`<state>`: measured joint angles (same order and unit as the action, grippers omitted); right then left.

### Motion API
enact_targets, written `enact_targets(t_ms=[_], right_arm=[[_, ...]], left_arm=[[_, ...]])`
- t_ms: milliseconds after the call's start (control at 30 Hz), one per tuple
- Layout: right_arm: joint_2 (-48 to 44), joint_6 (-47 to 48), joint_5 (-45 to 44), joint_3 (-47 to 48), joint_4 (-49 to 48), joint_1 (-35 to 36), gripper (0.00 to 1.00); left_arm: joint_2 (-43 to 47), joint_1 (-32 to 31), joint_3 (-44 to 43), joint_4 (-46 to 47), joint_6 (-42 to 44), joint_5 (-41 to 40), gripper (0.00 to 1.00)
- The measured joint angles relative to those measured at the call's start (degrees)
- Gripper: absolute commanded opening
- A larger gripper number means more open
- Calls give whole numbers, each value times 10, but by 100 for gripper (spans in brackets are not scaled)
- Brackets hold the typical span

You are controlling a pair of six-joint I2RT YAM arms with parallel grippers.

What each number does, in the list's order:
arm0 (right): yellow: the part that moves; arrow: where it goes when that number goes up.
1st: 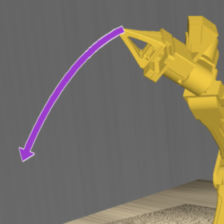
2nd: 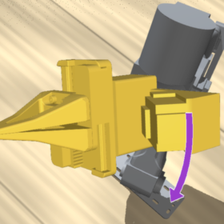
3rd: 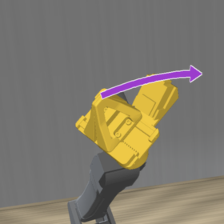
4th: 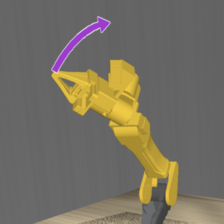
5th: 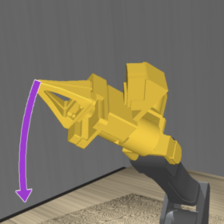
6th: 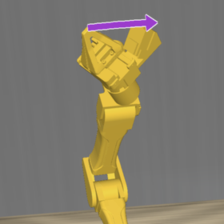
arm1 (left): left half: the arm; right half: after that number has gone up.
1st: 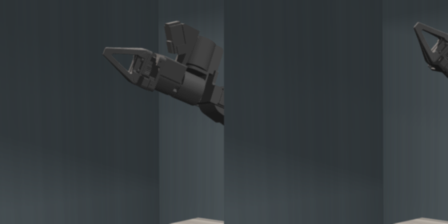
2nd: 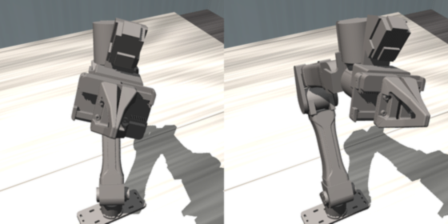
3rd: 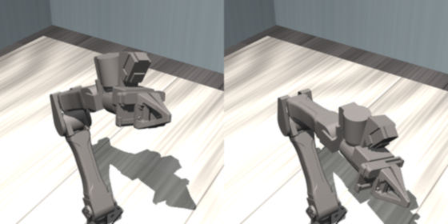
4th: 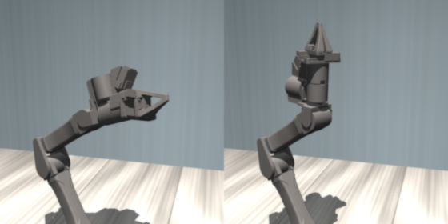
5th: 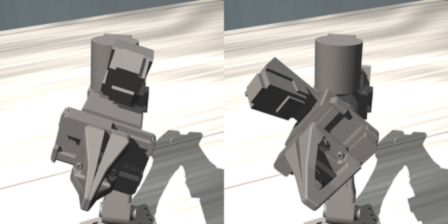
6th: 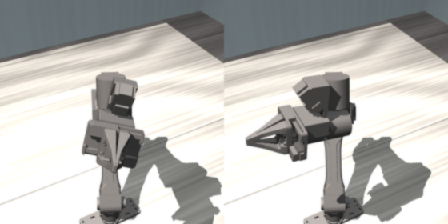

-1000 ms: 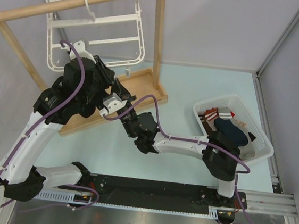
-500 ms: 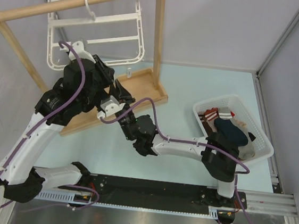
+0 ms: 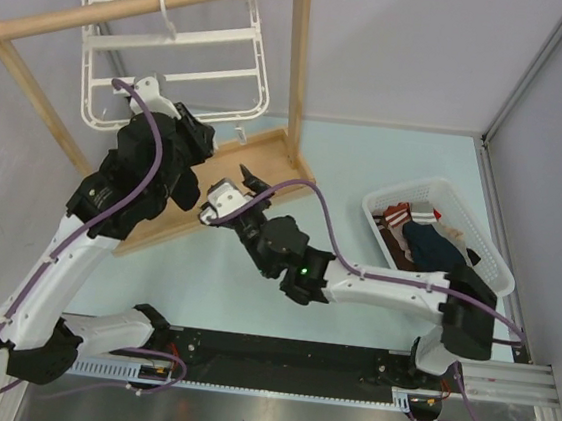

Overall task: Clip the socks to the hanger
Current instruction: Pick up the sock from the bin.

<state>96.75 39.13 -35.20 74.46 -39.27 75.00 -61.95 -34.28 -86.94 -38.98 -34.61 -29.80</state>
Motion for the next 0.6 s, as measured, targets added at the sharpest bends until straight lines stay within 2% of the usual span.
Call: enact_targets(t_ms=[167,300,467,600], right_arm=[[-107,-110,-5,-31,154,-13,76],[-186,-218,2,-45,302,-59,77],[-257,-329,32,-52,485,-179,77],[-294,-407,75,-53,605,-330,77]], left_arm=[[7,0,0,7,15,2,0],[14,0,6,13,27,5,0],[25,0,19,25,43,9,0],[36,0,33,41,58,15,0]])
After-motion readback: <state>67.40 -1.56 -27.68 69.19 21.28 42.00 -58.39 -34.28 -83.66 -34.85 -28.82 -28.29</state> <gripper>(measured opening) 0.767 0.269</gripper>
